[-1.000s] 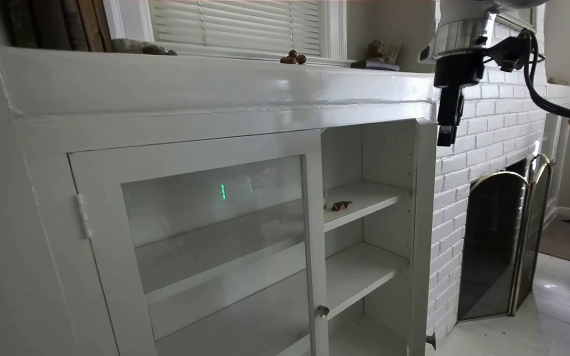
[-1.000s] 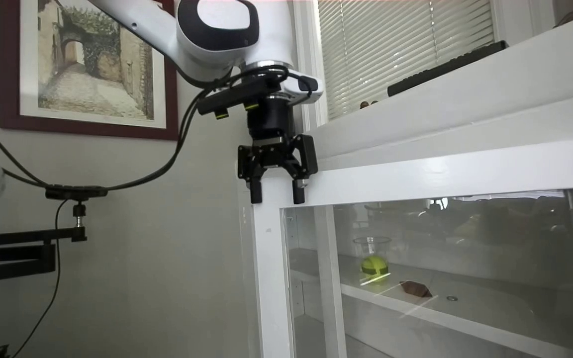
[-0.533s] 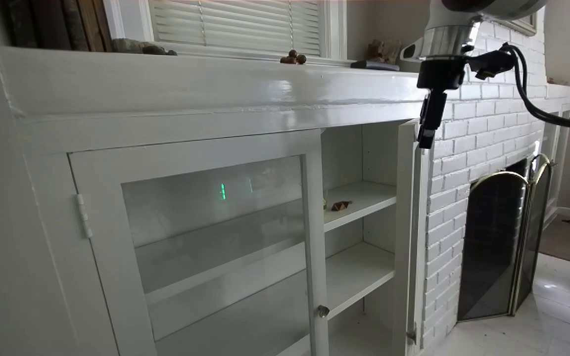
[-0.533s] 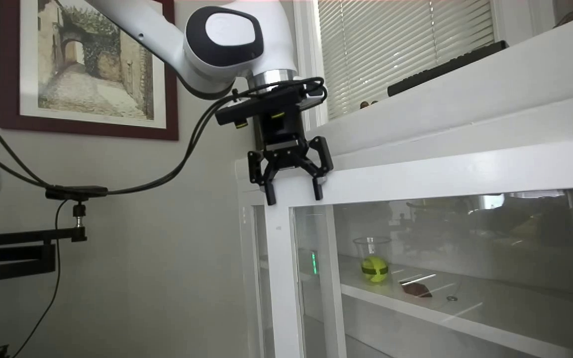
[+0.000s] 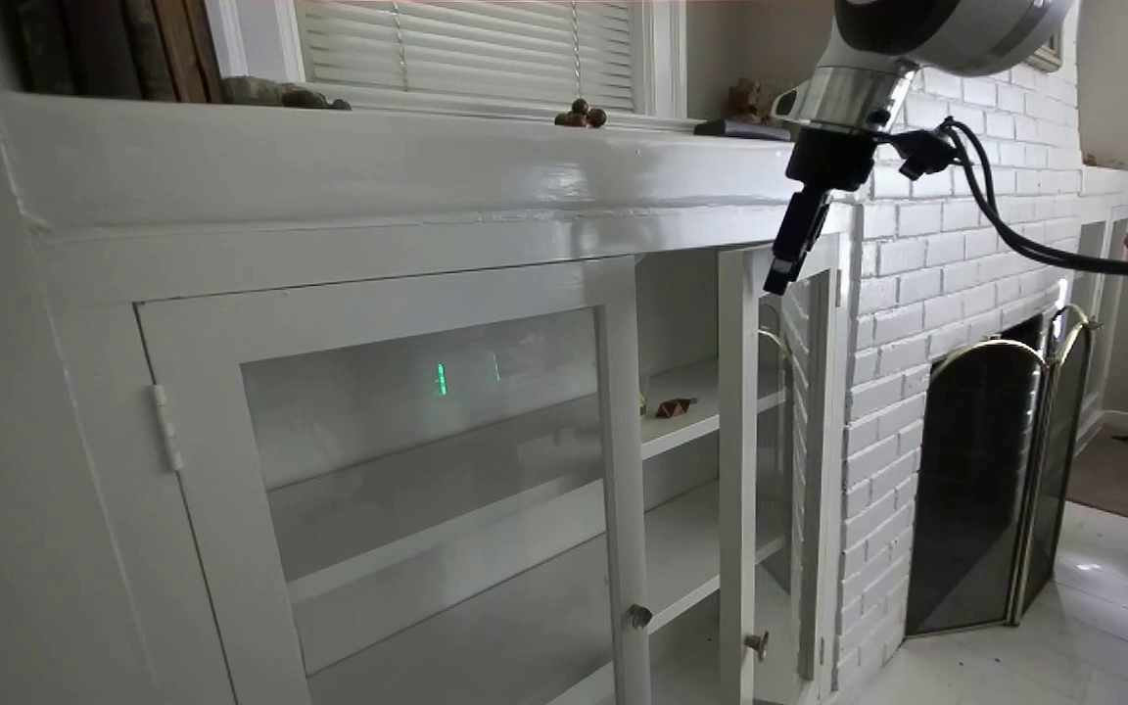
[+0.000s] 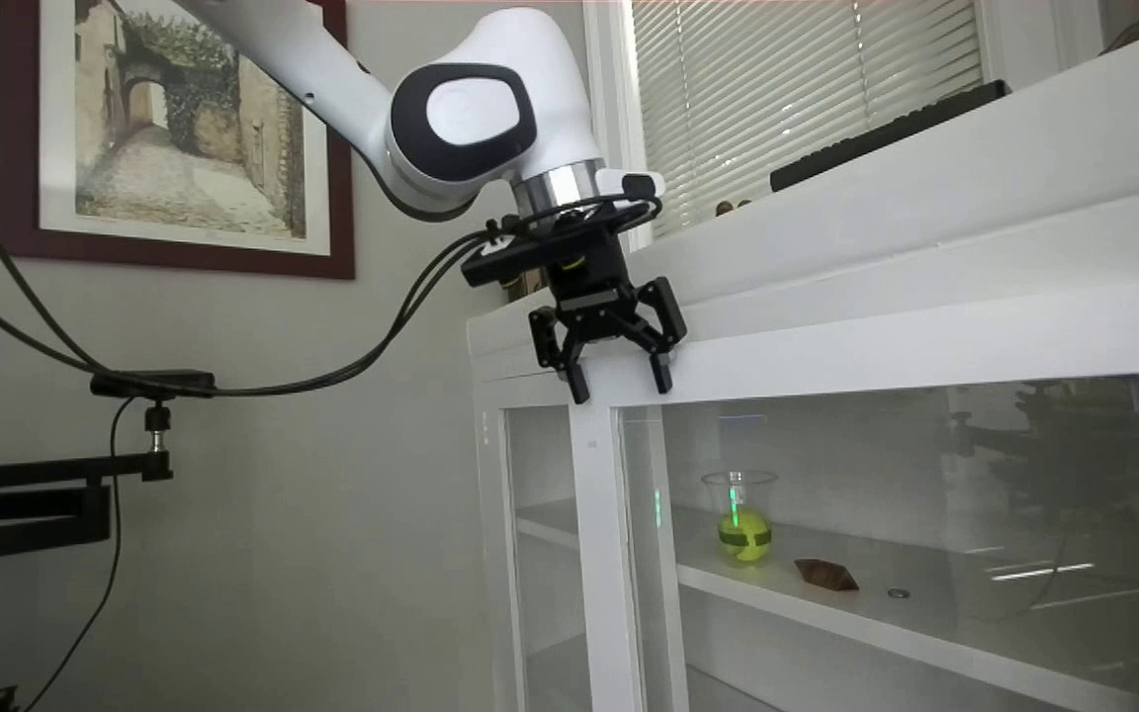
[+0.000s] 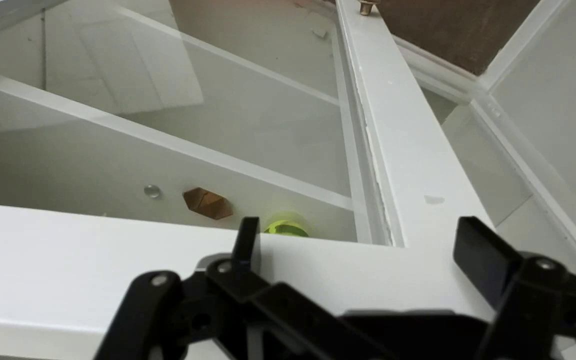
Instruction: Close the cabinet completely
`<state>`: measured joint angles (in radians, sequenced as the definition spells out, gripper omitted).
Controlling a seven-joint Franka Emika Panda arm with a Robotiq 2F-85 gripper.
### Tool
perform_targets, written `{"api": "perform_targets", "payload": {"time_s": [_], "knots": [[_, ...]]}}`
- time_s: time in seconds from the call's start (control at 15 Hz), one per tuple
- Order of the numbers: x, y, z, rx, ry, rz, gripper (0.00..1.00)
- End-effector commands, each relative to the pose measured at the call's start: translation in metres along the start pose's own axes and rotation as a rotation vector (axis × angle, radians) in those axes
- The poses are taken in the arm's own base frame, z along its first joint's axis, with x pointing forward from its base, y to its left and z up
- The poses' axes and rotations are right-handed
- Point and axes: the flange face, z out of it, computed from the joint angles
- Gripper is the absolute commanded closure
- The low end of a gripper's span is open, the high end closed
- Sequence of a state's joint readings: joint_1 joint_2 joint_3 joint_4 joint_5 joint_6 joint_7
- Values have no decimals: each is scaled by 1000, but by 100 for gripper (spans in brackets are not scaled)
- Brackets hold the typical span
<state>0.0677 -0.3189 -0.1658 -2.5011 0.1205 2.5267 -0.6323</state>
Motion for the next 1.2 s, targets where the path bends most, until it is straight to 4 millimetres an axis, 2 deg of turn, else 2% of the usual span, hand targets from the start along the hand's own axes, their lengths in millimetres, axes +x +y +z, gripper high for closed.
{"api": "perform_targets", "payload": {"time_s": [0.0,0.93,1.07,1.13], "knots": [[19,0,10,1,68,109,0],[71,19,41,-57,272,327,0],[66,19,50,-46,209,374,0],[54,24,58,-48,120,427,0]]}}
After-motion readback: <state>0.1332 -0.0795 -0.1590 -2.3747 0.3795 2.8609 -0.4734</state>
